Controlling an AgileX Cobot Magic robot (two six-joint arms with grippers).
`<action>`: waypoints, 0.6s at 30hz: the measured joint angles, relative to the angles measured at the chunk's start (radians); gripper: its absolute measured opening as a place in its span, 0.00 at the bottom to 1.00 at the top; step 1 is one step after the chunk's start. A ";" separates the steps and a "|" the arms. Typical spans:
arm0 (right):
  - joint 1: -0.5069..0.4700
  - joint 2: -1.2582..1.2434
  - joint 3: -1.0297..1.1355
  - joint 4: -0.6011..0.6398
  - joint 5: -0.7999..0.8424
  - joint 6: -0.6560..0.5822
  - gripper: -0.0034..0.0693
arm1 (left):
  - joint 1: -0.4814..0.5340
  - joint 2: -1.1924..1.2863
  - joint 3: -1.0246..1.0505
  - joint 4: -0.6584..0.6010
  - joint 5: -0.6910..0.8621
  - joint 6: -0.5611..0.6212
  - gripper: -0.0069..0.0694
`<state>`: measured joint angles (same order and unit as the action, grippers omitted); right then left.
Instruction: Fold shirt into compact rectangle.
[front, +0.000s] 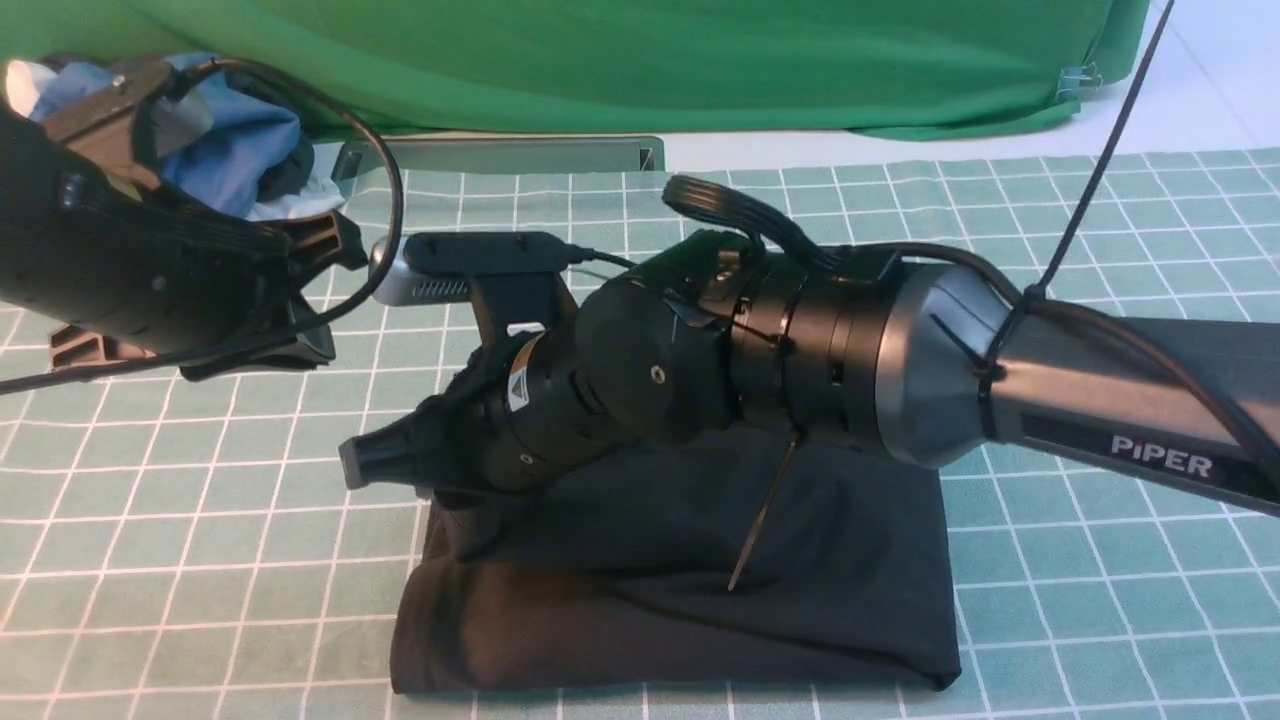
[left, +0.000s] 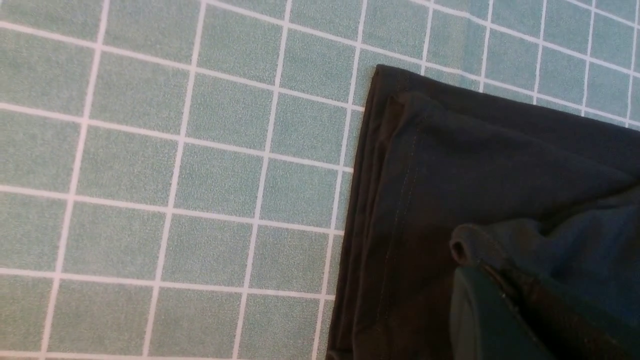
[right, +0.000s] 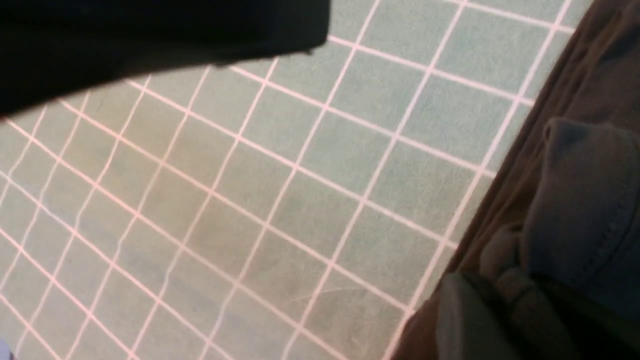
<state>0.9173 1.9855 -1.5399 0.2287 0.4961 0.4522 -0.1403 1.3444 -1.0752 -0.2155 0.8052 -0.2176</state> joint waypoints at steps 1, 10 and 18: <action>0.000 -0.003 0.000 0.001 -0.002 0.000 0.46 | 0.000 0.001 -0.006 0.000 -0.001 0.000 0.11; -0.041 -0.151 -0.068 -0.001 0.227 -0.125 0.65 | 0.000 0.002 -0.152 -0.003 0.071 0.001 0.11; -0.184 -0.416 -0.108 -0.064 0.634 -0.297 0.10 | 0.000 0.002 -0.199 -0.006 0.121 0.001 0.11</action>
<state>0.7331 1.5694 -1.6478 0.1644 1.1296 0.1549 -0.1403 1.3462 -1.2739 -0.2214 0.9259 -0.2166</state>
